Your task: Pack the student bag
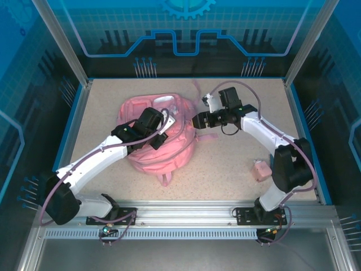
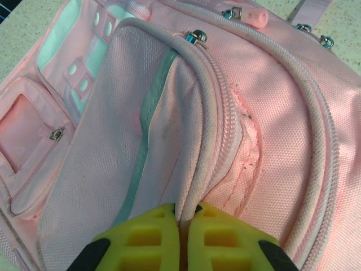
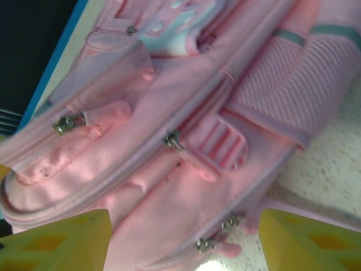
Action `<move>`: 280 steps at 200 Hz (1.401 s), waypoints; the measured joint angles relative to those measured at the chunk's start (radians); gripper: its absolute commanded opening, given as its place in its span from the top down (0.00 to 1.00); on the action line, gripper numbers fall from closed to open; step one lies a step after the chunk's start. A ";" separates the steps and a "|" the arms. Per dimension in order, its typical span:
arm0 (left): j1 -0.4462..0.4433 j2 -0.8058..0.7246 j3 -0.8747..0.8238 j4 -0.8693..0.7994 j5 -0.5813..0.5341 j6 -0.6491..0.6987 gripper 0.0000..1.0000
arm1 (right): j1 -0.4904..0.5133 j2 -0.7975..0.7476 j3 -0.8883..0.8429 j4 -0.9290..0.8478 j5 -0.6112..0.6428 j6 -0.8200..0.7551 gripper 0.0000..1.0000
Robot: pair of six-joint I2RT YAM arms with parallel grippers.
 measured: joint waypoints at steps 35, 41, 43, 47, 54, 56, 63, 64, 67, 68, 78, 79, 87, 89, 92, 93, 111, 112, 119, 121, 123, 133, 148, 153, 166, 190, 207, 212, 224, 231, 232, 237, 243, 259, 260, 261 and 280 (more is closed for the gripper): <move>0.000 -0.014 -0.016 0.022 0.007 0.000 1.00 | 0.007 0.098 0.055 -0.011 -0.069 -0.067 0.48; 0.000 -0.015 -0.016 0.023 0.007 0.000 1.00 | 0.009 0.109 0.056 -0.012 -0.076 -0.074 0.48; 0.000 -0.015 -0.016 0.024 0.007 0.000 1.00 | 0.010 0.113 0.056 -0.013 -0.078 -0.075 0.49; 0.000 -0.016 -0.016 0.026 0.007 0.000 1.00 | 0.011 0.117 0.056 -0.016 -0.080 -0.079 0.49; 0.000 -0.016 -0.016 0.027 0.007 0.000 1.00 | 0.012 0.122 0.056 -0.023 -0.085 -0.085 0.49; 0.000 -0.016 -0.016 0.028 0.007 0.000 1.00 | 0.014 0.124 0.056 -0.026 -0.085 -0.090 0.49; 0.000 -0.016 -0.017 0.030 0.007 0.000 1.00 | 0.016 0.131 0.061 -0.031 -0.089 -0.099 0.49; 0.000 -0.016 -0.017 0.030 0.007 0.000 1.00 | 0.017 0.134 0.062 -0.032 -0.091 -0.102 0.49; 0.000 -0.016 -0.017 0.031 0.008 0.000 1.00 | 0.018 0.137 0.064 -0.032 -0.093 -0.103 0.49; 0.000 -0.016 -0.017 0.031 0.008 0.000 1.00 | 0.018 0.139 0.066 -0.034 -0.093 -0.104 0.49; 0.000 -0.016 -0.017 0.034 0.008 0.000 1.00 | 0.025 0.157 0.078 -0.034 -0.098 -0.116 0.49; 0.000 -0.016 -0.017 0.035 0.008 0.000 1.00 | 0.025 0.158 0.079 -0.034 -0.098 -0.116 0.49; 0.000 -0.016 -0.017 0.035 0.010 0.000 1.00 | 0.030 0.173 0.086 -0.034 -0.100 -0.122 0.49; 0.000 -0.016 -0.017 0.035 0.010 0.000 1.00 | 0.031 0.177 0.088 -0.035 -0.101 -0.123 0.49; 0.000 -0.016 -0.017 0.035 0.011 0.000 1.00 | 0.033 0.182 0.089 -0.035 -0.101 -0.126 0.49; 0.000 -0.016 -0.017 0.035 0.011 0.000 1.00 | 0.034 0.183 0.090 -0.035 -0.101 -0.127 0.49; 0.000 -0.016 -0.017 0.034 0.016 0.000 1.00 | 0.035 0.204 0.097 -0.038 -0.106 -0.137 0.50; 0.000 -0.016 -0.017 0.034 0.016 0.000 1.00 | 0.035 0.206 0.097 -0.038 -0.107 -0.138 0.50; 0.000 -0.016 -0.017 0.034 0.018 0.000 1.00 | 0.035 0.213 0.103 -0.041 -0.108 -0.143 0.52; 0.000 -0.016 -0.017 0.034 0.018 0.000 1.00 | 0.035 0.214 0.103 -0.042 -0.109 -0.144 0.53; 0.000 -0.016 -0.017 0.034 0.018 0.000 1.00 | 0.035 0.216 0.106 -0.043 -0.109 -0.145 0.54; 0.000 -0.016 -0.017 0.034 0.019 0.000 1.00 | 0.035 0.224 0.113 -0.046 -0.111 -0.156 0.58; 0.000 -0.016 -0.017 0.034 0.019 0.000 1.00 | 0.035 0.229 0.115 -0.049 -0.116 -0.169 0.63; 0.000 -0.016 -0.017 0.034 0.019 0.000 1.00 | 0.035 0.230 0.115 -0.050 -0.116 -0.178 0.65; 0.000 -0.016 -0.017 0.034 0.019 0.000 1.00 | 0.035 0.230 0.115 -0.053 -0.121 -0.192 0.72; 0.000 -0.015 -0.017 0.035 0.019 0.000 1.00 | 0.035 0.230 0.114 -0.053 -0.135 -0.207 0.90; 0.000 -0.016 -0.017 0.035 0.019 -0.002 1.00 | 0.035 0.230 0.113 -0.053 -0.134 -0.220 1.00; 0.000 -0.016 -0.017 0.035 0.019 -0.002 1.00 | 0.035 0.229 0.112 -0.053 -0.134 -0.223 1.00; 0.000 -0.015 -0.017 0.035 0.018 -0.002 1.00 | 0.035 0.224 0.103 -0.050 -0.133 -0.222 1.00; 0.000 -0.015 -0.017 0.035 0.018 -0.002 1.00 | 0.035 0.215 0.092 -0.046 -0.128 -0.223 1.00; 0.000 -0.015 -0.017 0.035 0.018 -0.002 1.00 | 0.035 0.214 0.091 -0.045 -0.127 -0.223 1.00; 0.000 -0.015 -0.017 0.035 0.018 -0.003 1.00 | 0.035 0.206 0.083 -0.044 -0.123 -0.223 1.00; 0.000 -0.015 -0.017 0.035 0.018 -0.003 1.00 | 0.035 0.195 0.074 -0.042 -0.114 -0.222 1.00; 0.000 -0.014 -0.017 0.035 0.015 -0.010 1.00 | 0.036 0.159 0.050 -0.036 -0.091 -0.223 1.00; 0.000 -0.014 -0.017 0.035 0.015 -0.010 1.00 | 0.036 0.156 0.048 -0.035 -0.090 -0.222 1.00; 0.000 -0.014 -0.017 0.035 0.015 -0.010 1.00 | 0.037 0.152 0.045 -0.035 -0.087 -0.223 1.00; -0.002 -0.005 -0.017 0.042 0.014 -0.028 1.00 | 0.043 0.087 0.001 -0.036 -0.057 -0.222 1.00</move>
